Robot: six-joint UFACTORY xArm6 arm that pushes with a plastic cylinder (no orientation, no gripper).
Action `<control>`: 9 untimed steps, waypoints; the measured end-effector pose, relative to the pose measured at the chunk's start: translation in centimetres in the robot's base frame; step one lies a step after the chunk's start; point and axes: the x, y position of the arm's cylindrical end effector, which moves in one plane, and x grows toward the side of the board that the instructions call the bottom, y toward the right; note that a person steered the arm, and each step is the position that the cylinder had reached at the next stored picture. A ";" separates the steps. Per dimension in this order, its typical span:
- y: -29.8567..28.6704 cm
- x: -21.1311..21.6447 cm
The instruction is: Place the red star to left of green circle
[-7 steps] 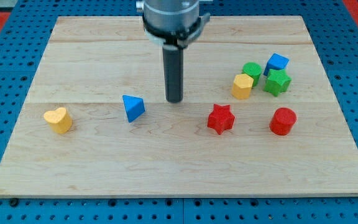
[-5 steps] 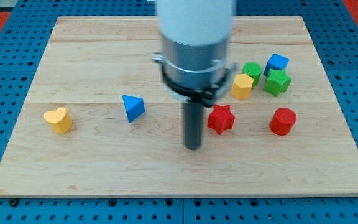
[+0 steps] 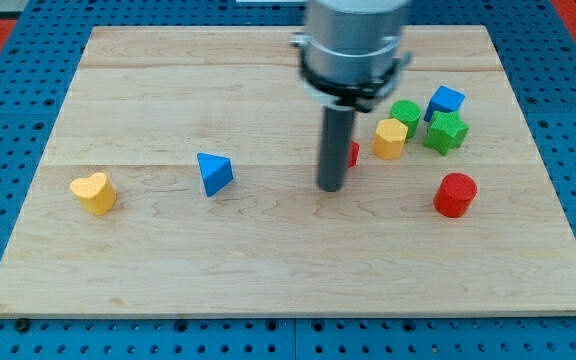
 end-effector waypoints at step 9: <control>9.3 4.9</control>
